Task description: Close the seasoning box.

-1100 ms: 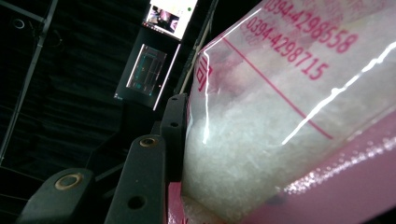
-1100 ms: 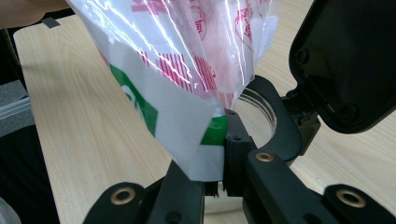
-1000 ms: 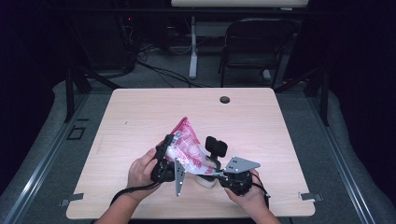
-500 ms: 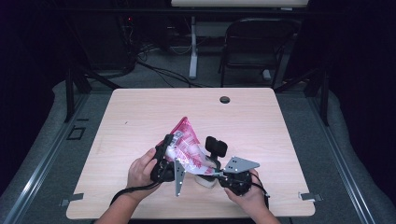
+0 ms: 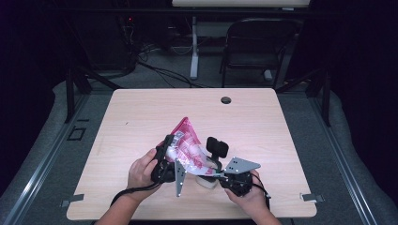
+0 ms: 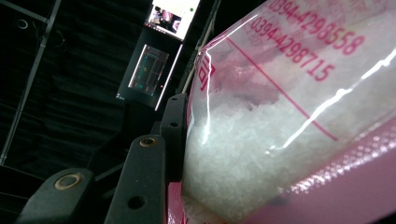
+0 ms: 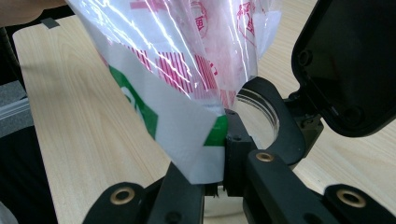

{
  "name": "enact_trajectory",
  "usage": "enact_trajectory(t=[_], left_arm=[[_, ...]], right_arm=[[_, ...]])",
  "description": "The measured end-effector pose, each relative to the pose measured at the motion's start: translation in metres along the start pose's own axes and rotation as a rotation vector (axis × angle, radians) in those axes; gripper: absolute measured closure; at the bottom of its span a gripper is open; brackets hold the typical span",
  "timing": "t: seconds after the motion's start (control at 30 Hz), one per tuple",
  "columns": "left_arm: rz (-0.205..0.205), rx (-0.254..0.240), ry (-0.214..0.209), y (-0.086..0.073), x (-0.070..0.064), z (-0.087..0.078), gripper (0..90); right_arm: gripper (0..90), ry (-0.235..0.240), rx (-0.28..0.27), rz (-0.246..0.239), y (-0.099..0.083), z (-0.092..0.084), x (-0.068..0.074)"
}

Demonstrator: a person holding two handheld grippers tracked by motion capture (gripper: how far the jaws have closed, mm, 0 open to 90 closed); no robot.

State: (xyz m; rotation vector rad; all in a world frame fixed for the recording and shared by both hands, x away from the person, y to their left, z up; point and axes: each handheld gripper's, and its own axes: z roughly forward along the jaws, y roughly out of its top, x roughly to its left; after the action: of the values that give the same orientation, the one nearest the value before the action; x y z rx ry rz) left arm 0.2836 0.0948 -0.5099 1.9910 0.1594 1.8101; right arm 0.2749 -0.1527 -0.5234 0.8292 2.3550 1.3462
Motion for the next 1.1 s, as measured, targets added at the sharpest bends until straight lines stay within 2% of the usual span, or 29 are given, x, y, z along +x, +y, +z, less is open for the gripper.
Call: enact_trajectory(t=[1.1], left_arm=[[-0.003,-0.002,0.004,0.0003,0.0008,-0.001,66.8]], right_arm=[[87.7,-0.006,0.001,0.001,0.0002,0.0008,-0.0009]])
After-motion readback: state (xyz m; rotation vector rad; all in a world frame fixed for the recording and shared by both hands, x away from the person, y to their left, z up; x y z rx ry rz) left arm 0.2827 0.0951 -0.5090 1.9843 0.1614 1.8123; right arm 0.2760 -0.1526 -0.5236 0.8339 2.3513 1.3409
